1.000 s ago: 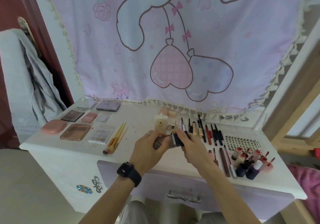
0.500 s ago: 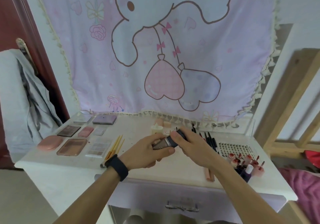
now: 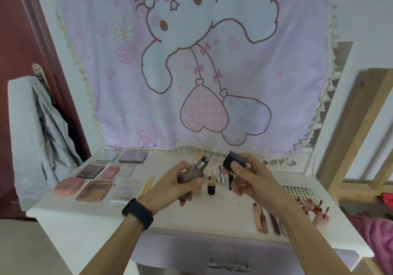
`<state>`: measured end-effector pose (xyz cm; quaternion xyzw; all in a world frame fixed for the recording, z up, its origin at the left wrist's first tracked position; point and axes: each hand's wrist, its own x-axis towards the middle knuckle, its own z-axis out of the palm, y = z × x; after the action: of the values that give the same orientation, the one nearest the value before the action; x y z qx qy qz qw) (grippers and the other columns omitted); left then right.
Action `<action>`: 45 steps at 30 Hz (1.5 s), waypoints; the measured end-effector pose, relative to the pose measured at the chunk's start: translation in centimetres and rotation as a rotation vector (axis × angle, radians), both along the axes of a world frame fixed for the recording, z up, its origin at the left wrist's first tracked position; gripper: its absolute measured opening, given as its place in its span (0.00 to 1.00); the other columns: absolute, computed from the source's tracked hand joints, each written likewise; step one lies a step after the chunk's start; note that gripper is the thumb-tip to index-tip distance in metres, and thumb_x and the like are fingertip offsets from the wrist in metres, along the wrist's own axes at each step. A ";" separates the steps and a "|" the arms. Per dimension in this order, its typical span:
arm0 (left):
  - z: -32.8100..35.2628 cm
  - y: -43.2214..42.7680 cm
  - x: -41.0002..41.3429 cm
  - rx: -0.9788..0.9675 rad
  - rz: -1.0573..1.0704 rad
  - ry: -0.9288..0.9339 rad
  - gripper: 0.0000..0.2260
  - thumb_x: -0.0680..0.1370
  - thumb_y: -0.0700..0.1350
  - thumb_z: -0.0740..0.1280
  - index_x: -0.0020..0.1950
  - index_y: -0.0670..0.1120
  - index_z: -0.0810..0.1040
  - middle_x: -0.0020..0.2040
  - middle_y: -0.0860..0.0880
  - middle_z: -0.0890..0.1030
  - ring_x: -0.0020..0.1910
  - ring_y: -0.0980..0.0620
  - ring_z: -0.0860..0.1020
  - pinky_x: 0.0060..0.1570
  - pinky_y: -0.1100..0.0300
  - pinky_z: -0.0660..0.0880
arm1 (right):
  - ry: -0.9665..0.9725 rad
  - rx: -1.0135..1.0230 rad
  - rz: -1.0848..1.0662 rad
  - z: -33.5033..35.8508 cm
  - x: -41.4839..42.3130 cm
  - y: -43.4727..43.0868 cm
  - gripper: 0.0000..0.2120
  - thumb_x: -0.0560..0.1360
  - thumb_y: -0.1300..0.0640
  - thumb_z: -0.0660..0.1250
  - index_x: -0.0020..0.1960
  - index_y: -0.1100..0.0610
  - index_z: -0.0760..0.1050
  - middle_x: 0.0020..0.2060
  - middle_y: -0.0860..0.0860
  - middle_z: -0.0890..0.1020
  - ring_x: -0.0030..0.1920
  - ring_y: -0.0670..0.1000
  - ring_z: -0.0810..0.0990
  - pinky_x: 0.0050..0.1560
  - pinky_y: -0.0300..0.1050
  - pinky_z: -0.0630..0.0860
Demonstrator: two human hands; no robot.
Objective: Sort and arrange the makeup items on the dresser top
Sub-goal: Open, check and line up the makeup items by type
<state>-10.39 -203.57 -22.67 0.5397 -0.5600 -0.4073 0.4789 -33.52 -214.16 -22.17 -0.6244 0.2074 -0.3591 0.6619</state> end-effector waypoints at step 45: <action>-10.9 -2.2 1.3 0.068 0.370 -0.344 0.13 0.69 0.50 0.79 0.52 0.55 0.83 0.46 0.59 0.83 0.46 0.64 0.79 0.45 0.76 0.71 | 0.747 -0.541 -0.433 -14.6 4.3 0.3 0.18 0.77 0.48 0.69 0.67 0.46 0.73 0.53 0.37 0.75 0.54 0.44 0.75 0.53 0.40 0.71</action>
<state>-9.07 -205.76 -33.56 0.7102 -0.5109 -0.2332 0.4245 -29.26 -213.82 -36.79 -0.8019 0.4540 -0.2814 0.2677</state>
